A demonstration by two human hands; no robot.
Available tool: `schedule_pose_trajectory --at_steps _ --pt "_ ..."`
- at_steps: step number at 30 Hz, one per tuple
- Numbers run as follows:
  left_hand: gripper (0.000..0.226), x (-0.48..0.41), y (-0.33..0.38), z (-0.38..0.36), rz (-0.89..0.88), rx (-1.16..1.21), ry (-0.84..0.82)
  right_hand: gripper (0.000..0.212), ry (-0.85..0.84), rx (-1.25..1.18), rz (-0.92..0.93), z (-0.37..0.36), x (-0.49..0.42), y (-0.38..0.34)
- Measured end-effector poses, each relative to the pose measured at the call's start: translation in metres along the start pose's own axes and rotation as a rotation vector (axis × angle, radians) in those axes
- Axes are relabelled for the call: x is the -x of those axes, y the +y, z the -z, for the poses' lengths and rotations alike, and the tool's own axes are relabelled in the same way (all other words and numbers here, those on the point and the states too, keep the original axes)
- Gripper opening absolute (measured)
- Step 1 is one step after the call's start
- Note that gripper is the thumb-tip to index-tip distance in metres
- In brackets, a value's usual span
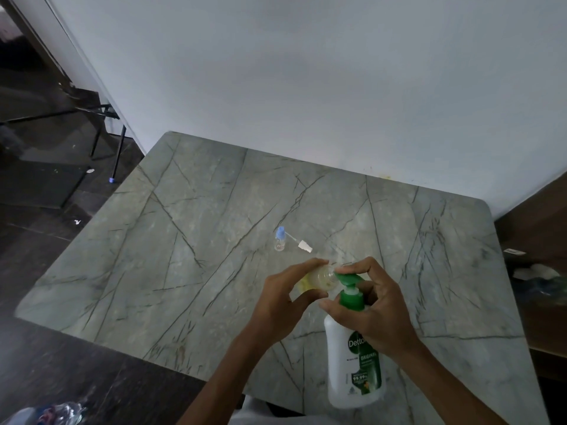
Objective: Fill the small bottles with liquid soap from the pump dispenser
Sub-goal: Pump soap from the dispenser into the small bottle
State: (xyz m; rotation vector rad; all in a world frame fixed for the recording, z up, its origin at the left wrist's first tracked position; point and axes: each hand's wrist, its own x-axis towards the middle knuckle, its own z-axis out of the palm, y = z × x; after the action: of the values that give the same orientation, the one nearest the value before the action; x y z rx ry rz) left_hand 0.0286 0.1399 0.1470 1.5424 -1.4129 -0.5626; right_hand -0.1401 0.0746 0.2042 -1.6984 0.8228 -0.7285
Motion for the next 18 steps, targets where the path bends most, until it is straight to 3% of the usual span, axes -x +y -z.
schedule_pose_trajectory --at_steps 18 --pt "0.047 -0.0015 0.0053 0.0005 -0.038 0.036 0.041 0.036 -0.016 -0.008 0.070 -0.0035 0.0036 0.0043"
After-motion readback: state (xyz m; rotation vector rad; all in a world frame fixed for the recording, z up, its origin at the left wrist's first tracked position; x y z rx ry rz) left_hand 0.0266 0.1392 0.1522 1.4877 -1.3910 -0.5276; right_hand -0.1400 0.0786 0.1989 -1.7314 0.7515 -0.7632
